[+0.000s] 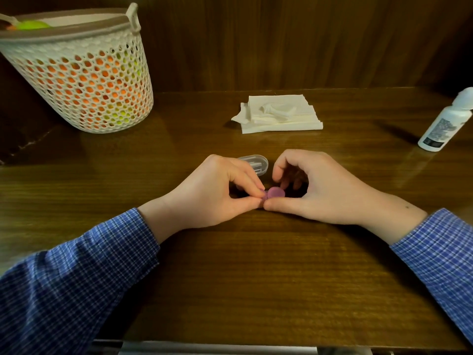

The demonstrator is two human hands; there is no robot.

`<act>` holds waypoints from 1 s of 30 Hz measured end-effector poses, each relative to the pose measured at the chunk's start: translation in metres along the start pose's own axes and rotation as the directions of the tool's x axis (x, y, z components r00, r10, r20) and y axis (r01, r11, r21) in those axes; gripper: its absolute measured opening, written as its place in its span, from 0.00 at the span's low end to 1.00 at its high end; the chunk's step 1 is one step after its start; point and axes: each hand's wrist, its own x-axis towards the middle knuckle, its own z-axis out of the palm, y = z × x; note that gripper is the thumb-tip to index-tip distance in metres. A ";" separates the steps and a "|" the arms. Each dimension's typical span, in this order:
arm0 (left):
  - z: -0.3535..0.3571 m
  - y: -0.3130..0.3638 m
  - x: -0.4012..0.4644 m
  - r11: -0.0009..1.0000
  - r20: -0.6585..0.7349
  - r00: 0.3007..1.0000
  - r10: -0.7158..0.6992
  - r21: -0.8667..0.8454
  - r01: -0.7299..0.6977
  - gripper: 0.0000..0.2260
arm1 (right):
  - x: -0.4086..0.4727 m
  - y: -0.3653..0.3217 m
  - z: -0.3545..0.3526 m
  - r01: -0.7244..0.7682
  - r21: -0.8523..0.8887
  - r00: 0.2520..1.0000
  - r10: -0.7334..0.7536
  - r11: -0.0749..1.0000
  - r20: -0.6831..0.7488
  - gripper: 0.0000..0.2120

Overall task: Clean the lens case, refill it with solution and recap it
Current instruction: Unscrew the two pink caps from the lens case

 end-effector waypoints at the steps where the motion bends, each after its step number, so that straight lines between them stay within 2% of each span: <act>1: 0.000 0.000 0.000 1.000 0.001 1.000 0.000 0.000 0.000 0.06 | 0.000 0.000 0.001 -0.011 0.003 1.000 0.011 1.000 -0.008 0.16; 5: 0.000 -0.001 0.000 1.000 0.000 1.000 -0.003 0.000 0.003 0.06 | 0.000 0.003 -0.001 -0.030 0.065 0.999 0.029 0.997 0.022 0.12; 11: 0.001 -0.002 0.000 1.000 -0.006 1.000 -0.003 -0.010 0.003 0.05 | -0.001 0.002 -0.004 -0.013 0.089 0.997 0.006 0.996 0.077 0.11; 17: 0.001 -0.002 0.000 1.000 -0.004 1.000 0.003 -0.007 -0.003 0.06 | 0.000 -0.001 -0.001 -0.062 0.053 0.998 0.062 0.997 -0.013 0.18; 20: 0.001 -0.002 0.000 1.000 -0.005 1.000 0.009 -0.003 -0.009 0.05 | 0.001 0.001 0.000 -0.078 0.060 0.996 0.081 0.995 -0.047 0.16; 26: 0.001 -0.001 0.001 1.000 -0.002 1.000 0.000 -0.014 0.000 0.05 | 0.000 0.002 -0.005 -0.042 0.107 0.998 0.037 0.993 0.048 0.13; 30: 0.001 -0.001 0.001 1.000 -0.010 1.000 0.002 -0.019 -0.002 0.05 | -0.001 0.004 -0.003 -0.020 0.099 0.999 0.014 0.995 0.052 0.13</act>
